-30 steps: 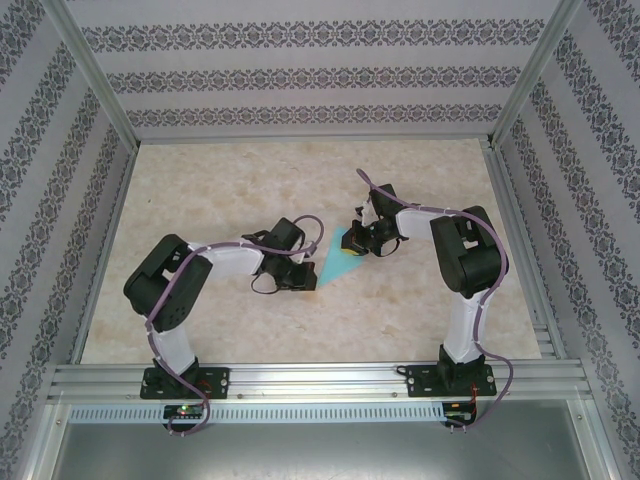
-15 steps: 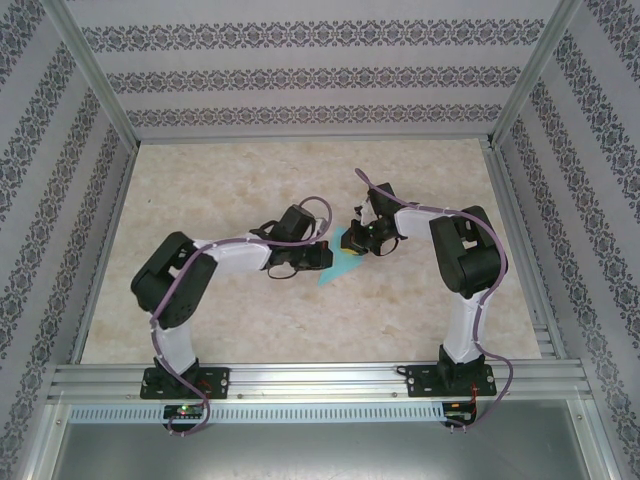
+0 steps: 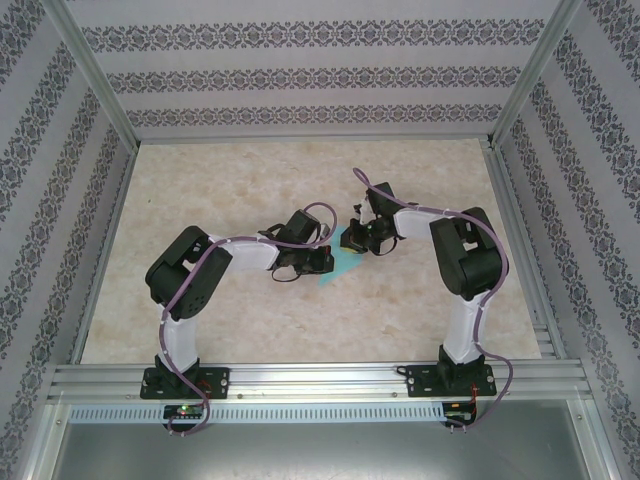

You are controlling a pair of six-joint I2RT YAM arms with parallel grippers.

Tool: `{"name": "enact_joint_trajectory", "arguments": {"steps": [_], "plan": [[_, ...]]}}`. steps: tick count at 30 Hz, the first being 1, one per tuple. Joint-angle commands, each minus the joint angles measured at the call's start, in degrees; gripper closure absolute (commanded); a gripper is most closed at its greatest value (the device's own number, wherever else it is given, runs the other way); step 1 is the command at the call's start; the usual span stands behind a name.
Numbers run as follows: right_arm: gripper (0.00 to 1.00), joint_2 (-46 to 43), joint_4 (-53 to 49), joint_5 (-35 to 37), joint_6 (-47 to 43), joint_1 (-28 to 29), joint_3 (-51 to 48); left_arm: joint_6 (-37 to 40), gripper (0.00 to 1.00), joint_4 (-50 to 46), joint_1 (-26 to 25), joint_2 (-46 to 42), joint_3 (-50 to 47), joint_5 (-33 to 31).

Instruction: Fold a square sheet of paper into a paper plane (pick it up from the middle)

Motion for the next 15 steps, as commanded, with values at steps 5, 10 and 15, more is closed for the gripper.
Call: {"name": "enact_joint_trajectory", "arguments": {"steps": [5,10,15], "plan": [[0.91,-1.59,1.16,-2.33,-2.29,2.21,-1.73,0.41,1.00,-4.92,-0.68,1.94,-0.74,-2.67],[0.91,0.96,0.38,-2.95,-2.69,2.98,-1.52,0.09,1.00,-5.35,-0.64,2.26,-0.67,-2.77],[0.91,2.57,-0.57,-0.07,-3.34,0.90,-0.39,-0.30,1.00,-6.20,-0.62,2.42,-0.83,-2.87]]}}
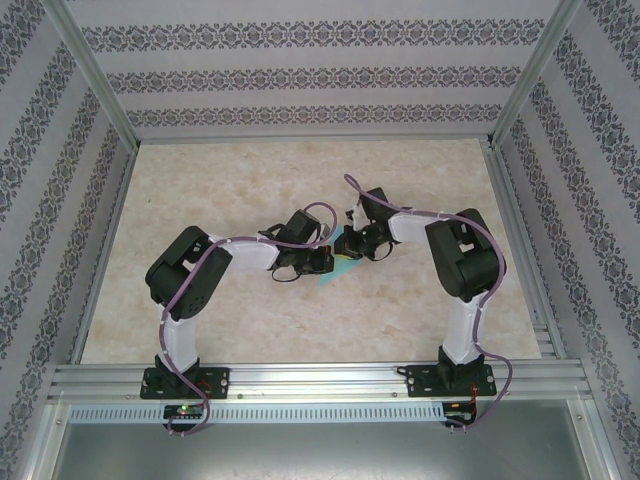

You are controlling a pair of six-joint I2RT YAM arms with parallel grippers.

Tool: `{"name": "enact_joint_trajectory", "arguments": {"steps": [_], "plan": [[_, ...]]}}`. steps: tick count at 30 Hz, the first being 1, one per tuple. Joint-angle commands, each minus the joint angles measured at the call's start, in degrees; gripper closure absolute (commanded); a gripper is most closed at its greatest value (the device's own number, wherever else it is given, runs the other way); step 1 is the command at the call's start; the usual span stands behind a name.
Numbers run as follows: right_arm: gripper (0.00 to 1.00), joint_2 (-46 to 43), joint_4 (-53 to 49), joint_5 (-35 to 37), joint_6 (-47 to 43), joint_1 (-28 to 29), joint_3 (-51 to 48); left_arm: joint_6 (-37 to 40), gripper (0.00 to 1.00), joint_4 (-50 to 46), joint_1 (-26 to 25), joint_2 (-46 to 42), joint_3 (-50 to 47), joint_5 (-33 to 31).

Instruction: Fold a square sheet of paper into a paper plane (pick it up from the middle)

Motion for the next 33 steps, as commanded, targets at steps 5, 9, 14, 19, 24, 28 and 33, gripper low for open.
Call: {"name": "enact_joint_trajectory", "arguments": {"steps": [5,9,14,19,24,28,33], "plan": [[0.91,3.39,-0.57,6.95,-0.70,-8.07,2.68,0.06,1.00,-7.11,-0.60,2.97,-1.65,-2.60],[0.91,4.22,0.58,9.02,0.75,-11.91,5.62,-0.28,1.00,-6.78,-0.64,3.29,-2.56,-2.20],[0.91,4.73,-2.07,10.91,0.25,-13.89,10.19,-0.04,1.00,-6.68,-0.62,3.13,-2.04,-1.61],[0.87,-0.19,-2.30,7.79,0.80,-13.70,8.76,-2.00,0.99,-1.51,-0.62,1.81,-1.03,2.43],[0.76,-8.10,-1.17,7.34,4.09,-13.12,1.64,-3.00,0.73,0.23,-0.62,-2.03,3.13,1.96],[0.64,-12.78,1.81,7.18,8.14,-12.49,-4.79,-1.59,0.60,-2.71,-0.46,-5.22,5.40,-4.31],[0.58,-15.53,6.59,7.63,13.77,-10.19,-10.33,0.06,0.43,-4.95,0.30,-9.19,4.81,-13.45]]}}
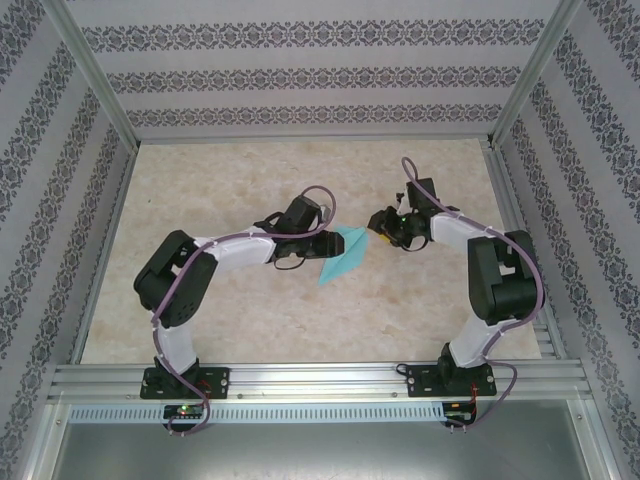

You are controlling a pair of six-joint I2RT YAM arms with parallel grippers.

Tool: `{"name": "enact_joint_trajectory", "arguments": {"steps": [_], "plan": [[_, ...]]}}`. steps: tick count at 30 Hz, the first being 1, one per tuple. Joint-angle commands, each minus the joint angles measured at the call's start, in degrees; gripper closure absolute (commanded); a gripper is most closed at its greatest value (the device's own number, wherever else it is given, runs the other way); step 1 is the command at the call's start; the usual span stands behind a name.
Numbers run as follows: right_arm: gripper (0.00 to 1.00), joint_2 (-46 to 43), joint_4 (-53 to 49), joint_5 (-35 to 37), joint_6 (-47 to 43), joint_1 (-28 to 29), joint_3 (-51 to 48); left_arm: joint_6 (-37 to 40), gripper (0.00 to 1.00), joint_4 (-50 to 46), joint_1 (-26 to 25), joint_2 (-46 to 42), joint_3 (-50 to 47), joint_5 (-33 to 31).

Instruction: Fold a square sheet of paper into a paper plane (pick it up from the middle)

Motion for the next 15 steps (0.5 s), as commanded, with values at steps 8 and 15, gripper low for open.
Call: {"name": "enact_joint_trajectory", "arguments": {"steps": [8,15], "plan": [[0.58,2.12,9.60,-0.11,8.78,5.99,-2.60,3.72,0.15,-6.92,2.40,-7.22,-0.29,-15.07],[0.60,4.00,10.27,-0.29,9.11,7.35,-1.44,2.58,0.00,-4.22,4.95,-9.31,-2.83,-14.70]]}}
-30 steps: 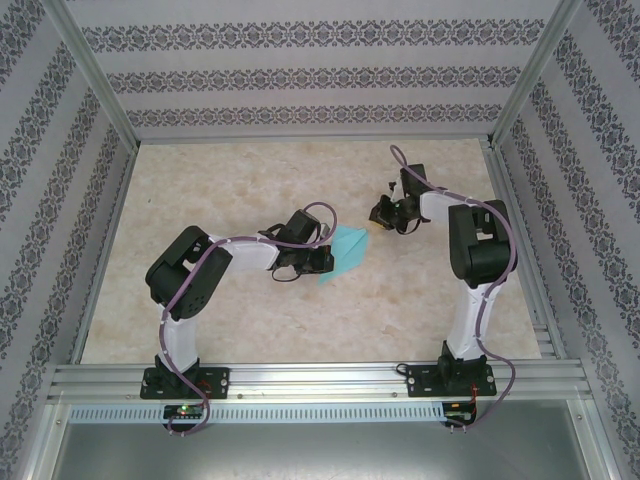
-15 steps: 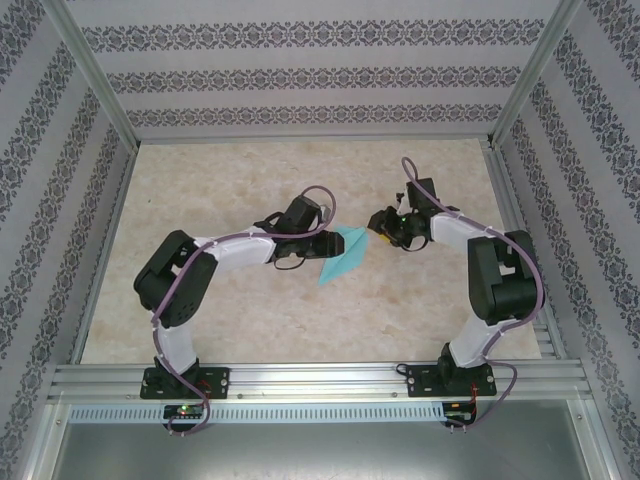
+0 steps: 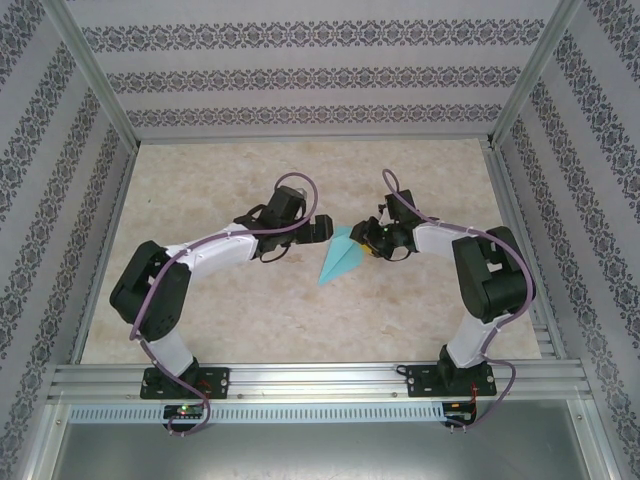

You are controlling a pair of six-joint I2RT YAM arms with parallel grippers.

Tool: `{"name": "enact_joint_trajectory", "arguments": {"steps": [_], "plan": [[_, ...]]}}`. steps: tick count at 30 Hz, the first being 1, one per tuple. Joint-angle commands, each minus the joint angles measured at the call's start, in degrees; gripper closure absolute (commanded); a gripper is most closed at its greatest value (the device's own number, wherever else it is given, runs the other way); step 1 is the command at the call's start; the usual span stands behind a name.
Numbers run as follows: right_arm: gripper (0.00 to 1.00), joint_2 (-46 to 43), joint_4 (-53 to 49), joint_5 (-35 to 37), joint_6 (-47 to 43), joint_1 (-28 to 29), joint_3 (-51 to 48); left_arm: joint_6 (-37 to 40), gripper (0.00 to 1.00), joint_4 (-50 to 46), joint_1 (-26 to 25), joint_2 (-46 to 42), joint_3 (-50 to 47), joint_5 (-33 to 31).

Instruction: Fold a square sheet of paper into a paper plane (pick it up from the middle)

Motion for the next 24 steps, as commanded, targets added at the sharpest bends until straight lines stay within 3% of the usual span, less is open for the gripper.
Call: {"name": "enact_joint_trajectory", "arguments": {"steps": [1,5,9,19,24], "plan": [[0.61,1.35,2.37,-0.38,1.19,0.96,1.64,-0.39,0.00,0.61,1.43,-2.10,-1.18,-0.76],[0.65,2.41,3.48,-1.91,1.14,1.79,2.16,-4.34,0.00,3.41,2.80,-2.63,-2.42,1.01],[0.67,3.28,4.84,-2.98,1.50,2.85,2.37,-4.05,0.00,12.49,2.90,-4.48,-4.82,7.86],[0.72,3.99,13.98,-5.50,3.60,4.46,-1.55,-4.50,0.00,4.57,3.80,-4.26,-0.96,8.51],[0.74,5.17,17.18,-5.62,4.51,5.76,-3.51,-8.10,0.00,5.77,6.62,-2.44,-2.02,14.42]]}}
